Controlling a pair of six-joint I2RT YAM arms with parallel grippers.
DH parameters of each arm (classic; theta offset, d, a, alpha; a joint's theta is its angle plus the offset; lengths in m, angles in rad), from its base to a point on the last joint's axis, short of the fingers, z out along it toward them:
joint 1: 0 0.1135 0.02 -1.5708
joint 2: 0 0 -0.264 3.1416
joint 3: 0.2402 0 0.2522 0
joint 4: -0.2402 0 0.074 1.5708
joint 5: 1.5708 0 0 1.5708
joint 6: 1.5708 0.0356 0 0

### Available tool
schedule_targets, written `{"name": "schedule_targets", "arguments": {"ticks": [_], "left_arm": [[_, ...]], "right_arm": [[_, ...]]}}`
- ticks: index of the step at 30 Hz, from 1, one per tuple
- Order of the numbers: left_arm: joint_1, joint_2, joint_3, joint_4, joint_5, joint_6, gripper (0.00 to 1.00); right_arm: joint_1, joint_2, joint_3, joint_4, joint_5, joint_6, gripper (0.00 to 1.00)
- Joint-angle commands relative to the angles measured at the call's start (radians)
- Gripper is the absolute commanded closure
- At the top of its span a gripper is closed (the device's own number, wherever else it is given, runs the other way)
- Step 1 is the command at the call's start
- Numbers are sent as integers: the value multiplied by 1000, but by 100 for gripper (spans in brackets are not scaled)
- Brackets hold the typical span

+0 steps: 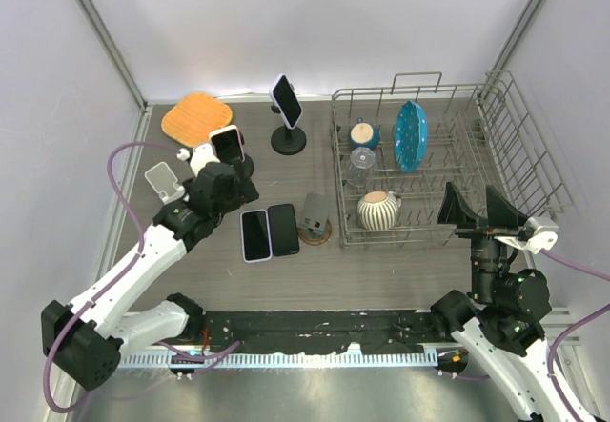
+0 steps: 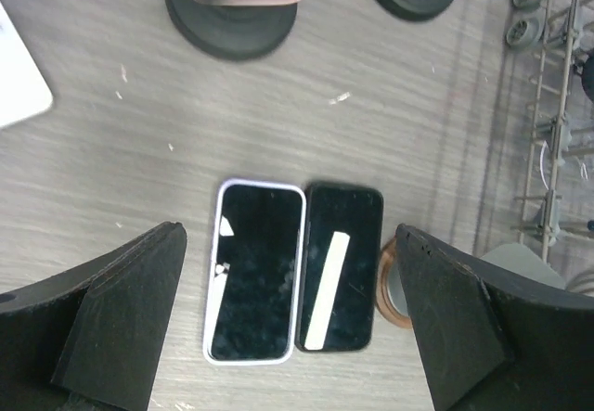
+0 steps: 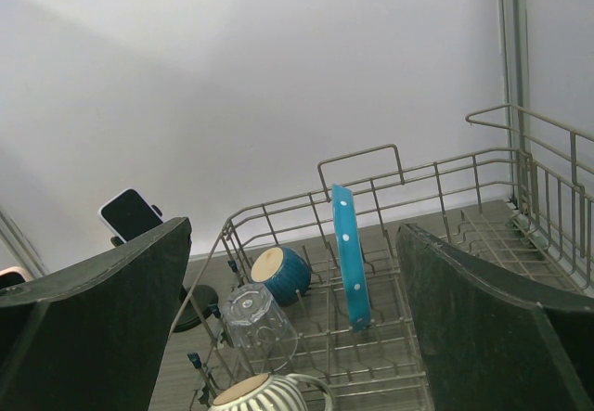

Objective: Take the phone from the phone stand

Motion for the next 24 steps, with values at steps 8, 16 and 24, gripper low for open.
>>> {"name": "schedule_targets", "arguments": {"ticks": [8, 16, 24], "left_arm": [[-75, 169, 317, -82, -384, 203, 0], [-75, 304, 391, 34, -527, 248, 0], [-59, 372, 421, 149, -605, 303, 0]], "right_arm": [[7, -7, 23, 26, -1, -9, 2], [7, -7, 18, 29, -1, -7, 2], [7, -7, 20, 29, 2, -7, 2]]}}
